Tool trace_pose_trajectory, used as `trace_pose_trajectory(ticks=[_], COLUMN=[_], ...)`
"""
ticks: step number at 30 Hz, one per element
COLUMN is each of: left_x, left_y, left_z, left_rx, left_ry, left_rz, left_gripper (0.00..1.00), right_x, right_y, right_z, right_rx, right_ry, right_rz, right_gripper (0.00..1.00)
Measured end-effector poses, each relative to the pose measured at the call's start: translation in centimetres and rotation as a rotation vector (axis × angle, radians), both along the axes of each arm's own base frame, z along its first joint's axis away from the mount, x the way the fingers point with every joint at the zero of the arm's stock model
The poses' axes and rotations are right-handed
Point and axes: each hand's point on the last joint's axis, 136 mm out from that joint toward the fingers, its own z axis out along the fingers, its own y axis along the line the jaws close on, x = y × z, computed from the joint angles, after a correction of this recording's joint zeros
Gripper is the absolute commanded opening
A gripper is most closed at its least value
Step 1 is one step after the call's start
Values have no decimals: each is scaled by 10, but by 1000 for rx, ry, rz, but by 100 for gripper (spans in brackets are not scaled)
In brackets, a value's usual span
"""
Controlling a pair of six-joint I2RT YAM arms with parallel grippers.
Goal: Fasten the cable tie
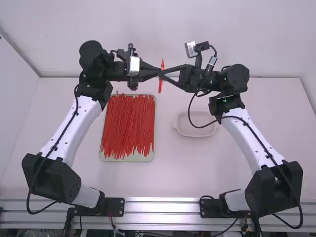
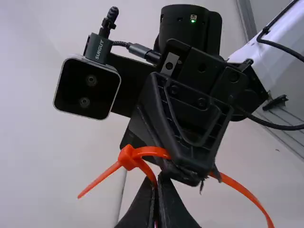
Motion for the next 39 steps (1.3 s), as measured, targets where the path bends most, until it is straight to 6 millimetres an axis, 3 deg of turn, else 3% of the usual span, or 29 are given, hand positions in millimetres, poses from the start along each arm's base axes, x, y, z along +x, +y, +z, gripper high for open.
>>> trace_pose_trajectory(ticks=[8, 17, 21, 32, 39], left_x=[-3, 2, 7, -2, -4], left_y=[-3, -3, -3, -1, -2], left_z=[0, -2, -1, 0, -6], left_rx=[2, 0, -7, -1, 10], left_ry=[-20, -24, -35, -35, 23], left_rz=[-16, 7, 32, -24, -40], left_gripper=[2, 2, 2, 2, 2], right_x=[3, 2, 0, 11, 7], right_y=[-4, -9, -12, -23, -24], right_z=[0, 4, 3, -2, 5], right_rx=[0, 4, -10, -16, -1], right_ry=[-1, -16, -22, 38, -5], right_rz=[-12, -22, -9, -33, -31], right_gripper=[0, 32, 41, 57, 59])
